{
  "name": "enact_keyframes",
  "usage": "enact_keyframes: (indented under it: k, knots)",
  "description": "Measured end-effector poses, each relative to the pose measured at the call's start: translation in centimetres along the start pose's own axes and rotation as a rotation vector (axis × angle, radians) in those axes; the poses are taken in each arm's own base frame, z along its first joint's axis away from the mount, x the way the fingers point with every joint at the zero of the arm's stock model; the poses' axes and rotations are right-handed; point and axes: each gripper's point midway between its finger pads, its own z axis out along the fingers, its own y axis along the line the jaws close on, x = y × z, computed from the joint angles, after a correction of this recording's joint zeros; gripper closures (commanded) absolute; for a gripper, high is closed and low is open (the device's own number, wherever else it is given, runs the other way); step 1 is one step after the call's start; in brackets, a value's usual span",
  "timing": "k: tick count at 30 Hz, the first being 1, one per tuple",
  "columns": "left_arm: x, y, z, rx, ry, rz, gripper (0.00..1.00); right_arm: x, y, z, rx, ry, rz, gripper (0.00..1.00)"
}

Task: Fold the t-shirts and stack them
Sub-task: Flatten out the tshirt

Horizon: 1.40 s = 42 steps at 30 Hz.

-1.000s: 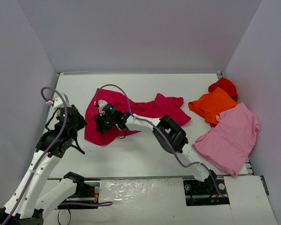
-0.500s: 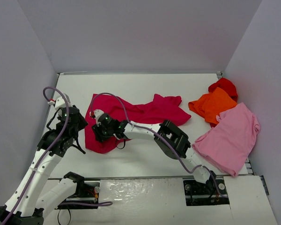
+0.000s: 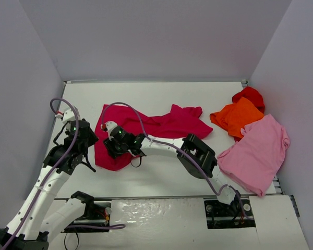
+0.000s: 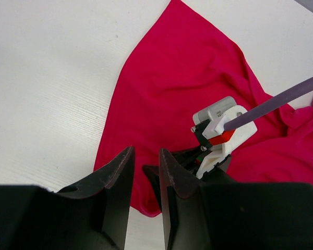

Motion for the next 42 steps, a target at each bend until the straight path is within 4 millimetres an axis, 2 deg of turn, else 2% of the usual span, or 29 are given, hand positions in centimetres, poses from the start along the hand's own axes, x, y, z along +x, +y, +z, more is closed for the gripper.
enact_keyframes:
  k: [9, 15, 29, 34, 38, 42]
  knots:
    - [0.7, 0.1, 0.2, 0.001, 0.02, 0.004, 0.77, 0.8, 0.8, 0.0, -0.011, 0.016, -0.005, 0.64]
    - [0.7, 0.1, 0.1, 0.003, 0.02, 0.003, 0.77, 1.0, 1.1, 0.0, -0.016, 0.019, -0.007, 0.76]
    - [1.2, 0.2, 0.4, -0.003, 0.033, 0.011, 0.77, 1.7, 1.1, 0.2, -0.015, 0.04, -0.006, 0.72]
    - [1.7, 0.3, 0.7, -0.008, 0.047, 0.017, 0.77, 2.0, 1.1, 0.3, -0.02, 0.051, -0.004, 0.78]
    - [1.7, 0.2, 0.7, -0.006, 0.05, 0.018, 0.77, 2.3, 1.2, 0.5, -0.025, 0.058, -0.003, 0.99]
    - [1.8, 0.2, 0.8, -0.009, 0.054, 0.021, 0.77, 2.5, 1.1, 0.5, -0.024, 0.063, -0.008, 1.0]
